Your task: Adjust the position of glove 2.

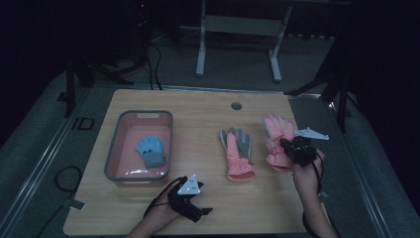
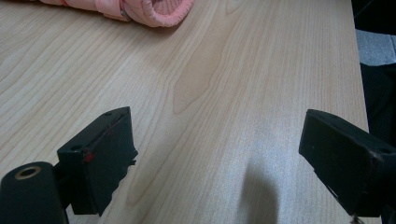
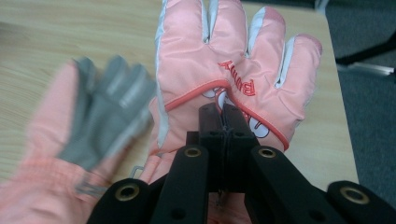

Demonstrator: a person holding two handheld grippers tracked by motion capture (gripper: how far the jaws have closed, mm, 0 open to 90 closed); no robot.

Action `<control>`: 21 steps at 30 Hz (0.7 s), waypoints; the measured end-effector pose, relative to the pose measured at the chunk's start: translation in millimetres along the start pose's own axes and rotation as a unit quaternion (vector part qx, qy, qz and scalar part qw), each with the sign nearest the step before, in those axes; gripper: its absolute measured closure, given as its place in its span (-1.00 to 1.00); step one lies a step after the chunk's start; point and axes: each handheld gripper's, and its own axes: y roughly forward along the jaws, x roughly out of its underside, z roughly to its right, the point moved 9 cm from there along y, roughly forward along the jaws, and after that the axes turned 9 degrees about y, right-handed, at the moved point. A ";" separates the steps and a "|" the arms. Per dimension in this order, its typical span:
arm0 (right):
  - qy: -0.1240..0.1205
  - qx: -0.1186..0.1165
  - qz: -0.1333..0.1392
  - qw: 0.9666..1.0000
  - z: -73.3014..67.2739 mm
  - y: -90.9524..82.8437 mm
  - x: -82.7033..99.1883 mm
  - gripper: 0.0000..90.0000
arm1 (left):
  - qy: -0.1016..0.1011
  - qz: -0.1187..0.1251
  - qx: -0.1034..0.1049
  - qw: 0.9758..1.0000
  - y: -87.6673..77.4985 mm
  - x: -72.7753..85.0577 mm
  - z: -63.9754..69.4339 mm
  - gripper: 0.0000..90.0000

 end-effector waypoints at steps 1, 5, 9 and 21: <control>0.000 -0.003 0.004 1.000 -5.0 -2.9 -5.0 0.97 | 0.000 -0.001 0.000 1.000 0.1 0.2 0.0 -0.76; 0.004 -0.013 0.010 1.000 -24.1 -12.0 -21.3 0.97 | -0.002 -0.002 0.001 1.000 0.1 0.2 0.0 -0.76; 0.007 -0.022 0.010 1.000 -44.5 -14.1 -29.0 0.97 | 0.000 -0.003 0.000 1.000 0.3 0.4 -0.1 -0.76; 0.021 -0.055 0.001 0.998 -109.6 -5.6 -16.6 0.97 | 0.002 -0.001 -0.003 1.000 0.2 -0.1 -0.2 -0.76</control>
